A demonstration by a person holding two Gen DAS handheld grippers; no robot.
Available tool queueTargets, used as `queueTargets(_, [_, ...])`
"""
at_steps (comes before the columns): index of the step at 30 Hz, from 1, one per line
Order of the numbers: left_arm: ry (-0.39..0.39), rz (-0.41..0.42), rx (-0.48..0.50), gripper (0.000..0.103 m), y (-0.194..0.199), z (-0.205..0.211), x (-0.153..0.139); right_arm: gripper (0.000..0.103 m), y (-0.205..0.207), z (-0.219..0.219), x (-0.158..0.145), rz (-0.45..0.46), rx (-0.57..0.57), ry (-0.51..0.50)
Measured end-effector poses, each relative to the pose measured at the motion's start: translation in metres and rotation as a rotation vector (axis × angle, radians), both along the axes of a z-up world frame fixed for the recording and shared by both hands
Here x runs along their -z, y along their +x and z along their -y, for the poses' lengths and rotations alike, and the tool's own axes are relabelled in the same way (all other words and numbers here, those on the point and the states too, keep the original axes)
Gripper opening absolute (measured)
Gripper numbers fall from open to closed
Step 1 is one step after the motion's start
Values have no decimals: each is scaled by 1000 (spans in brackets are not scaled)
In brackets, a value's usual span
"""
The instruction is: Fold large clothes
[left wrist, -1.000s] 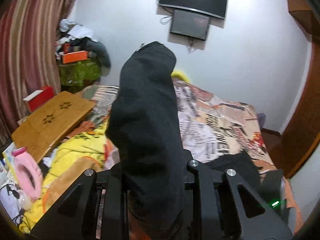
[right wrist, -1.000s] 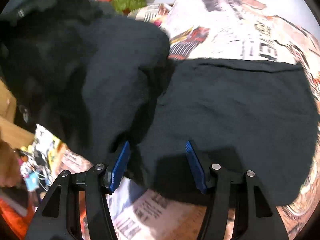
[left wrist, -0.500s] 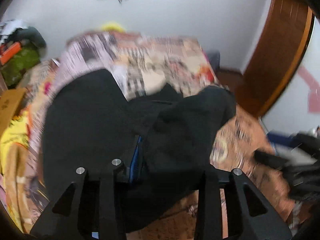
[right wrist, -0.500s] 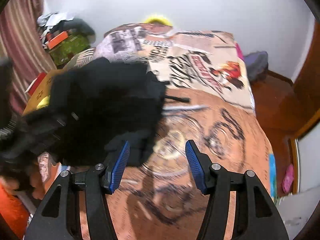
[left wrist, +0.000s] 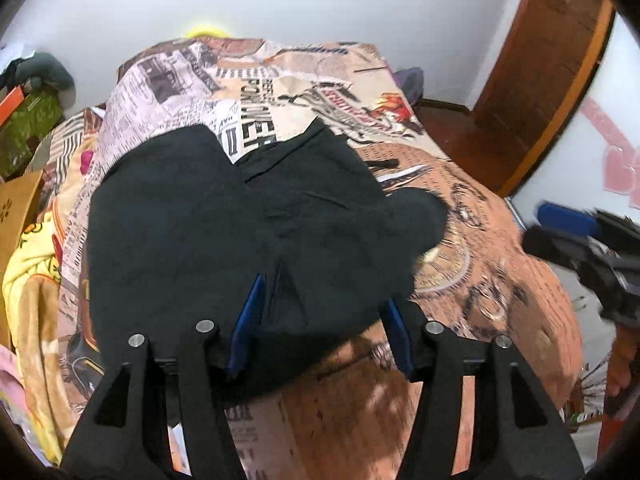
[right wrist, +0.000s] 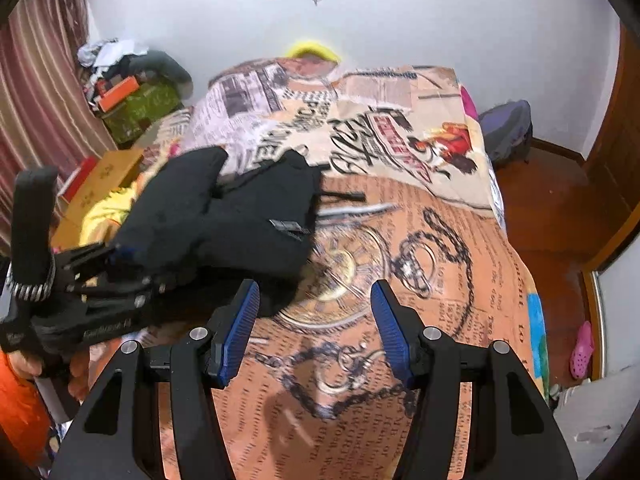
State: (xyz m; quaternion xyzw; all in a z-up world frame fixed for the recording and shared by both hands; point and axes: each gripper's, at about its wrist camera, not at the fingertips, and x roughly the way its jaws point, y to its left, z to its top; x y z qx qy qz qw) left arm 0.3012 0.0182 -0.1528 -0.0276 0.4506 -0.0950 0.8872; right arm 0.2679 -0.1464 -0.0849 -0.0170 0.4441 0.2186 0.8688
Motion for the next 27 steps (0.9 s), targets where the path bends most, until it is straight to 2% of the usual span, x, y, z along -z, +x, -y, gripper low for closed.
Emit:
queueTargets(5, [-35,70,8,59,-24,-15,-22,54,3,-18,-10,25,-25,31])
queueTargets(10, [67,208,-121,67,-40,-50,-37,54,6,-46,-17,18,-79,81])
queueTargets(12, [68,200,-159,67,-38,-66,-34,54,7,-61,-18,18,-110,87])
queueTargets(18, [-36,38,-246,68,-21,-105,12,54,6,-98,-3,25,-179,60])
queueTargets(21, [-38,42,-259,68,-23,-103,31,54,10,-102,14,6,-171,12])
queueTargets(27, [52,99,-249,71,-32,-85,40,55,18,-84,51,-105,-164,-30])
